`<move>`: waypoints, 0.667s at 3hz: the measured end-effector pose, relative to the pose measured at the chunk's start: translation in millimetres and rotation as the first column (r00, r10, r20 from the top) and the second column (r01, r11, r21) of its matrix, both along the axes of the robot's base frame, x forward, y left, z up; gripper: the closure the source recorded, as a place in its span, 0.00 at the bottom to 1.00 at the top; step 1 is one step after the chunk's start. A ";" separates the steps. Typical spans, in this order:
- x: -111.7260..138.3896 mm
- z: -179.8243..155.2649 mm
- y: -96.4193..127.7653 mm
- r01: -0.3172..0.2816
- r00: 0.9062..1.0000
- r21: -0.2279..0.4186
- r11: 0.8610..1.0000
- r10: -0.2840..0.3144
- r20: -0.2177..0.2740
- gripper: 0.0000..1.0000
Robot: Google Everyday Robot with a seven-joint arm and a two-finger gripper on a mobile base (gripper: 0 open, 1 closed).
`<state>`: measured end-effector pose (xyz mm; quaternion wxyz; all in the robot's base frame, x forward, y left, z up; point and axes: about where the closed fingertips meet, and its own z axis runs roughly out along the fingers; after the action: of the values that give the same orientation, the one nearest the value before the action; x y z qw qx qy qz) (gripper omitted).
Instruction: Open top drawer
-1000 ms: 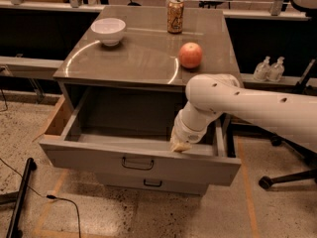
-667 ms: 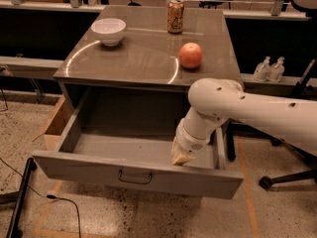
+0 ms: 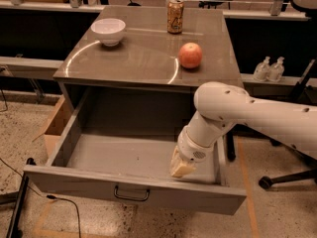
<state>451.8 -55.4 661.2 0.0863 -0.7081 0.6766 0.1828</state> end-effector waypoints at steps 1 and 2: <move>13.9 25.1 -12.5 0.115 0.992 0.079 0.990 -0.119 0.041 1.00; 22.2 56.9 -46.1 0.246 0.963 0.200 0.948 -0.262 0.058 1.00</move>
Offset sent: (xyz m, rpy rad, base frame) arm 0.0313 -0.1142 0.1081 0.3839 -0.1240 -0.4964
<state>474.0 -101.5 718.1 0.2050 -0.6105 0.7373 0.2041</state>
